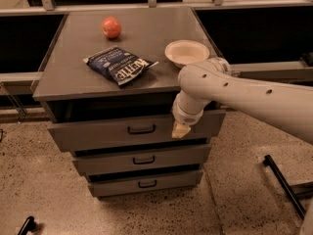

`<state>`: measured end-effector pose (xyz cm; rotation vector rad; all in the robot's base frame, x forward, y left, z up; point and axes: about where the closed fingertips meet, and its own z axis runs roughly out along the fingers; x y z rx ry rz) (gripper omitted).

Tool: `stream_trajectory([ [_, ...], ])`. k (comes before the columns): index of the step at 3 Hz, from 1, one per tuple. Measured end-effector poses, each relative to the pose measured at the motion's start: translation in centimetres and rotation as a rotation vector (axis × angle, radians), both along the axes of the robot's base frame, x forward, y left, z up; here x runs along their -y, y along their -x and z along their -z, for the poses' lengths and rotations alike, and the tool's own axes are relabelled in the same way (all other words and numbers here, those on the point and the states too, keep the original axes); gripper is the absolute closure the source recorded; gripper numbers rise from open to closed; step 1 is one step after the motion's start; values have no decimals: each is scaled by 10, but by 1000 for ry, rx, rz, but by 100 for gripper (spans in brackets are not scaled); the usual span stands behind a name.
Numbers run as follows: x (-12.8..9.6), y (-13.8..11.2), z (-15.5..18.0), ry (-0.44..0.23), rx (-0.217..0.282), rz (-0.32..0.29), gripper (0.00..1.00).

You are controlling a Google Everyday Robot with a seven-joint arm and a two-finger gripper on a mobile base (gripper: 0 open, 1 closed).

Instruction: Open top drawer

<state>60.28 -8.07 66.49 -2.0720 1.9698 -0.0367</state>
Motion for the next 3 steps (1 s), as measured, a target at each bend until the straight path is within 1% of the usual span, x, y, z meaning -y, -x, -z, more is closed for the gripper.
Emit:
stream_trajectory([
  [1,-1,-2,-12,0,0,0,53],
  [2,-1,-3,-19,0,0,0,53],
  [3,-1,-3,-19,0,0,0,35],
])
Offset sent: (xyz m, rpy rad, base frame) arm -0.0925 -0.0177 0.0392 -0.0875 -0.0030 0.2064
